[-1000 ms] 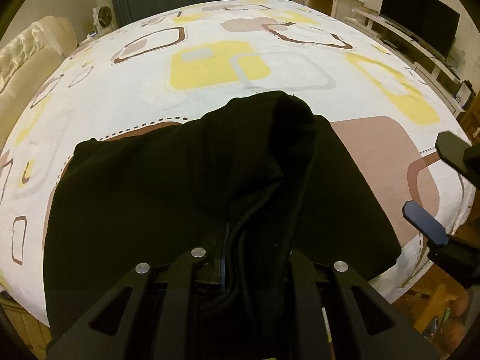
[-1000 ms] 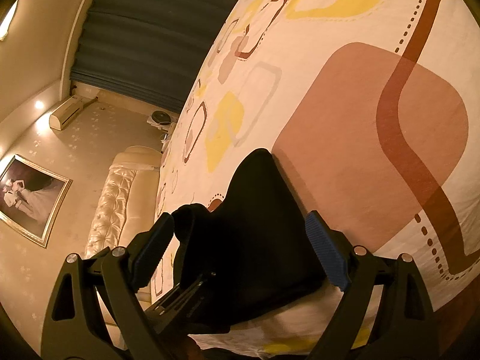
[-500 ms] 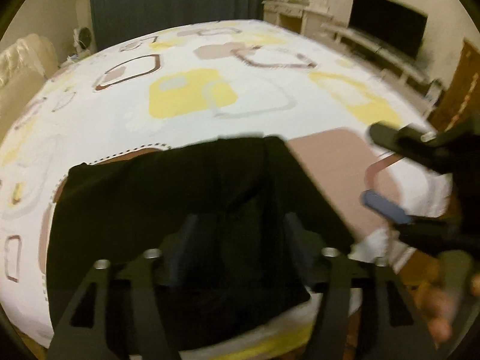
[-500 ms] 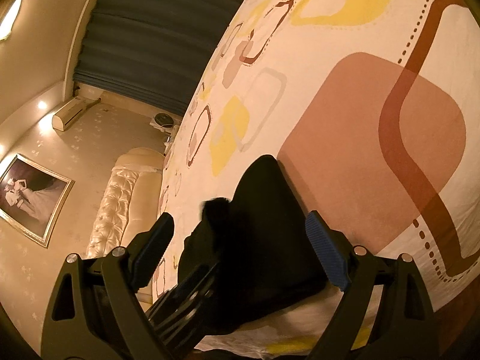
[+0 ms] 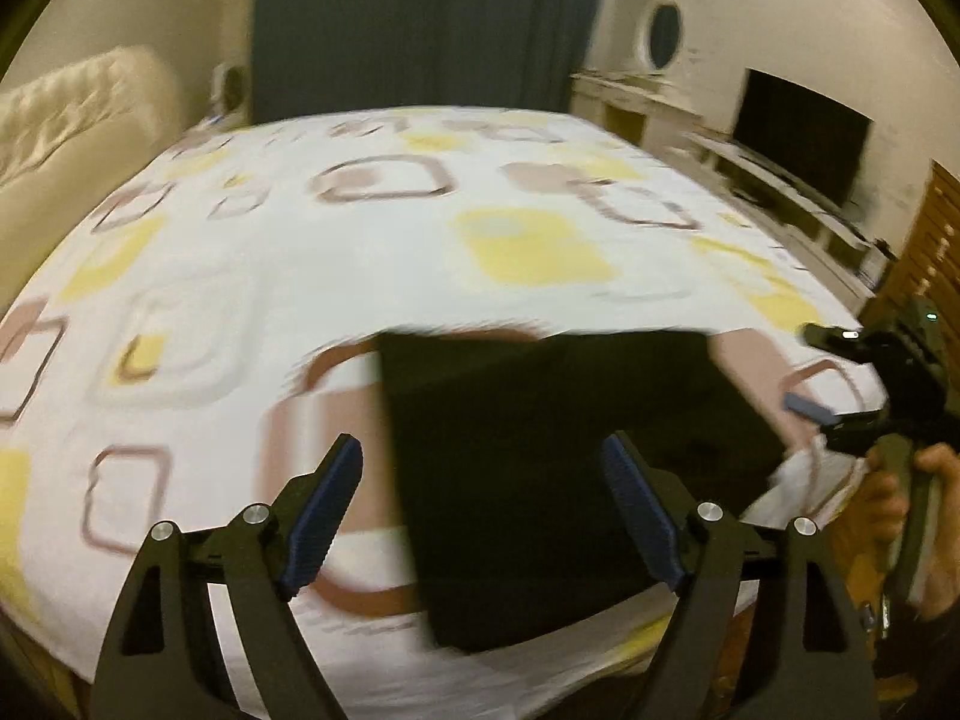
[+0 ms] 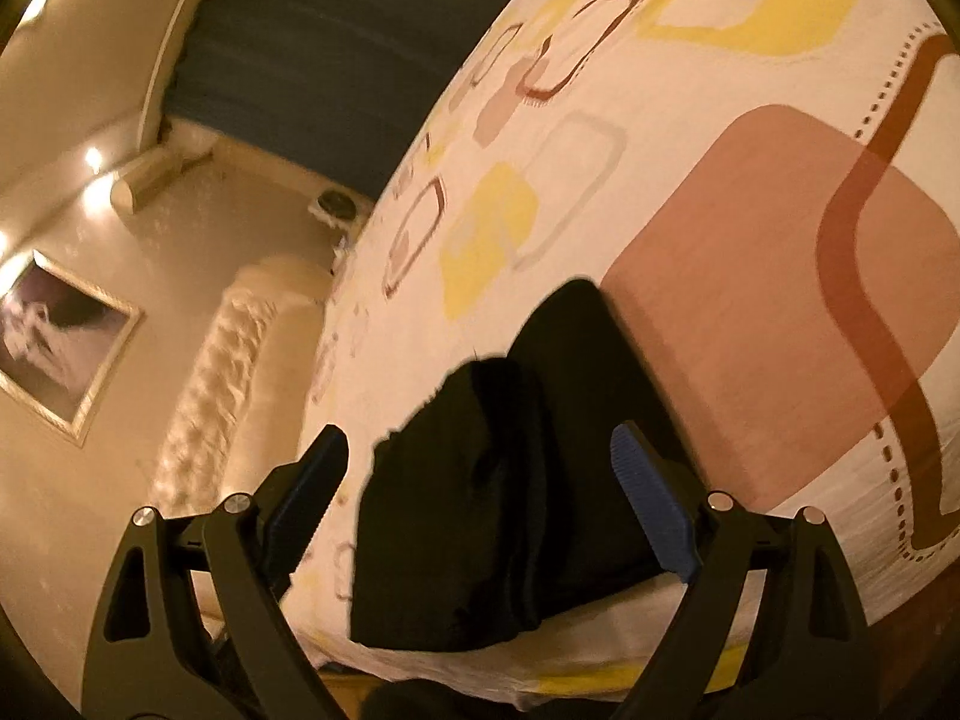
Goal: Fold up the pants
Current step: 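Open the left gripper and release the folded pants onto the bed, then grasp the folded pants end with the right gripper and lift it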
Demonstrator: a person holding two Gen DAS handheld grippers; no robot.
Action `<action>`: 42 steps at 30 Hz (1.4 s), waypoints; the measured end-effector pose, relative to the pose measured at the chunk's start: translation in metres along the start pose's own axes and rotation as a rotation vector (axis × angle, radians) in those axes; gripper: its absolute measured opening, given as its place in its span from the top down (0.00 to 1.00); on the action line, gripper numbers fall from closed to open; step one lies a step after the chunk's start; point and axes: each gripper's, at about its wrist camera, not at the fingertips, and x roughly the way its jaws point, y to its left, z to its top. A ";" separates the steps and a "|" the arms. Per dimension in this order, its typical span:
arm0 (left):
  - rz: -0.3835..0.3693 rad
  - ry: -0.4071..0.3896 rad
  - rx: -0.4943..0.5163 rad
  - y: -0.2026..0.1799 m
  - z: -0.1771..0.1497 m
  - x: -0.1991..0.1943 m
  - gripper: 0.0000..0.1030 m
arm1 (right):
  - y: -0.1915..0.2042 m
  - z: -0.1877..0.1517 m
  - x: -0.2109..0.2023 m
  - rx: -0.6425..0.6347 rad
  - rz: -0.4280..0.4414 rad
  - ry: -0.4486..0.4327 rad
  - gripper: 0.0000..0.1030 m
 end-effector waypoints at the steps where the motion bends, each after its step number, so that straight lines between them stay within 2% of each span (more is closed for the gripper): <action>1: 0.014 0.011 -0.013 0.014 -0.005 0.000 0.21 | 0.002 -0.003 0.008 -0.007 -0.002 0.029 0.13; 4: 0.084 0.060 -0.090 0.061 -0.023 0.000 0.21 | 0.011 -0.010 0.020 -0.059 -0.028 0.069 0.13; 7: 0.095 0.084 -0.179 0.093 -0.037 -0.003 0.21 | 0.016 -0.017 0.031 -0.114 -0.084 0.099 0.13; 9: 0.090 0.087 -0.220 0.106 -0.044 -0.006 0.21 | 0.017 -0.023 0.040 -0.140 -0.120 0.125 0.13; 13: 0.068 0.101 -0.254 0.113 -0.044 -0.004 0.21 | 0.014 -0.033 0.055 -0.122 -0.108 0.175 0.14; 14: 0.074 0.097 -0.257 0.113 -0.043 -0.003 0.21 | 0.014 -0.035 0.057 -0.123 -0.113 0.174 0.17; 16: 0.094 0.087 -0.261 0.117 -0.046 -0.005 0.21 | 0.015 -0.040 0.062 -0.140 -0.143 0.188 0.34; 18: 0.098 0.099 -0.265 0.122 -0.048 -0.003 0.21 | 0.015 -0.043 0.068 -0.154 -0.168 0.235 0.82; 22: 0.102 0.111 -0.290 0.128 -0.051 0.000 0.21 | 0.028 -0.040 0.065 -0.183 -0.186 0.239 0.85; 29: 0.092 0.110 -0.294 0.128 -0.053 -0.002 0.21 | 0.068 -0.014 0.025 -0.280 -0.143 0.122 0.90; 34: 0.062 0.119 -0.303 0.125 -0.053 -0.001 0.21 | 0.037 0.004 0.008 -0.245 -0.207 0.086 1.00; 36: 0.057 0.120 -0.295 0.122 -0.052 -0.001 0.21 | 0.017 0.007 0.005 -0.197 -0.217 0.098 1.00; 38: 0.052 0.118 -0.282 0.120 -0.051 -0.001 0.21 | 0.007 0.007 0.003 -0.157 -0.173 0.117 1.00; 40: 0.047 0.119 -0.280 0.117 -0.051 0.000 0.21 | 0.000 0.005 0.003 -0.113 -0.126 0.128 0.95; 41: 0.044 0.121 -0.282 0.117 -0.052 0.000 0.21 | -0.001 0.006 0.004 -0.110 -0.118 0.136 0.82; 42: 0.040 0.123 -0.285 0.117 -0.052 0.001 0.21 | 0.000 0.005 0.006 -0.114 -0.130 0.143 0.65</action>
